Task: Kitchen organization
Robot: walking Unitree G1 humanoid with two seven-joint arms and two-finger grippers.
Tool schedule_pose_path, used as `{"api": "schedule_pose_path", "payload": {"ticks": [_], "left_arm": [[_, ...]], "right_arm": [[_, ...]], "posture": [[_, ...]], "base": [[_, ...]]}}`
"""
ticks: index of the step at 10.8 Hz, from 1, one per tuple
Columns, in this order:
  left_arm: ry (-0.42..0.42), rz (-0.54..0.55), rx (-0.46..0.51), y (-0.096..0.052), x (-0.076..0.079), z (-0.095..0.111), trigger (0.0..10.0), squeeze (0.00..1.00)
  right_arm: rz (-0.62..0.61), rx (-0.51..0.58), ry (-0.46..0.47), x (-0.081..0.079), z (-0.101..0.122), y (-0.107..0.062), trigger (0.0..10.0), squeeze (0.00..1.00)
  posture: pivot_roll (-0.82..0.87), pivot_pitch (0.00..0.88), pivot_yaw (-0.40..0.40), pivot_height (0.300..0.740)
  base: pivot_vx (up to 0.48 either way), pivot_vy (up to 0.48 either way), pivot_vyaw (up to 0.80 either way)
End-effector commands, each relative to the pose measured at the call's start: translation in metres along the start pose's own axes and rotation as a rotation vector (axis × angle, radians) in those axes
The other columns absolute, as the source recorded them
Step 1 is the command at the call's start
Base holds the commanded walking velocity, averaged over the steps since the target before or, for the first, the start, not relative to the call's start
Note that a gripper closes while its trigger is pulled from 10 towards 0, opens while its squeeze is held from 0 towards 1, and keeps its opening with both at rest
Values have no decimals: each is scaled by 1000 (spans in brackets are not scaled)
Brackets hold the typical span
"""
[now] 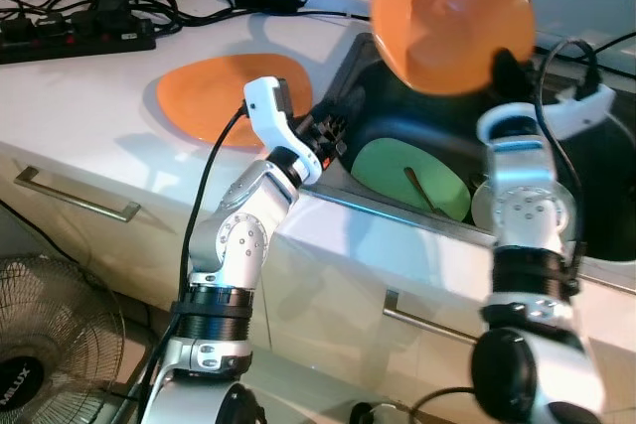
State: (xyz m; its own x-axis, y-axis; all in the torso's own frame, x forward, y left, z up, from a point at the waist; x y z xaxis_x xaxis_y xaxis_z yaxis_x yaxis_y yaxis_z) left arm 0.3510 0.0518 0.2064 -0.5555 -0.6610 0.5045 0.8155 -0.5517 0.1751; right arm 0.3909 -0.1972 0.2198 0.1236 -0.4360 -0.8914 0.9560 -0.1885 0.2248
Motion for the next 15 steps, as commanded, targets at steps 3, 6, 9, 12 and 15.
{"api": "schedule_pose_path", "payload": {"ticks": [3, 6, 9, 12, 15], "left_arm": [[190, -14, -112, -5, 5, -14, 10000, 0], [423, -35, -265, -17, 1, -29, 10000, 0], [452, -48, -301, -21, 2, -37, 10000, 0], [468, -60, -329, -24, 1, -40, 10000, 0], [490, -70, -357, -27, 2, -44, 10000, 0]], "right_arm": [[-97, 53, -362, 20, 20, 7, 10000, 0], [-15, 52, -946, 7, 23, 19, 10000, 0], [16, -70, -1258, 13, -3, 23, 10000, 0], [-4, -249, -1324, 35, -35, 16, 10000, 0], [16, -330, -1369, 46, -52, 8, 10000, 0]], "posture": [[60, 77, -34, 740], [65, 75, -34, 740], [75, 62, -35, 740], [91, 51, -32, 740], [95, 45, -31, 740]], "base": [[0, 0, 0], [0, 0, 0], [0, 0, 0], [0, 0, 0], [0, 0, 0]]}}
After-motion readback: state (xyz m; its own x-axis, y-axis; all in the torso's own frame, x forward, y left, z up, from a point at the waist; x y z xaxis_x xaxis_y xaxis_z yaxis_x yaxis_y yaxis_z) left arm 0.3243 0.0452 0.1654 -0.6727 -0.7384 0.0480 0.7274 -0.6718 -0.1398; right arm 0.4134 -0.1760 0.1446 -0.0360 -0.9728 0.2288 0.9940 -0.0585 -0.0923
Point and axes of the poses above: a point about 5 cm out from each wrist's last joint towards the gripper, its own y axis pointing out of the wrist towards the gripper, its own z axis along the axis of the wrist's last joint, x = y × z, the point moved 2 cm from there along y, pointing out of the wrist towards the gripper
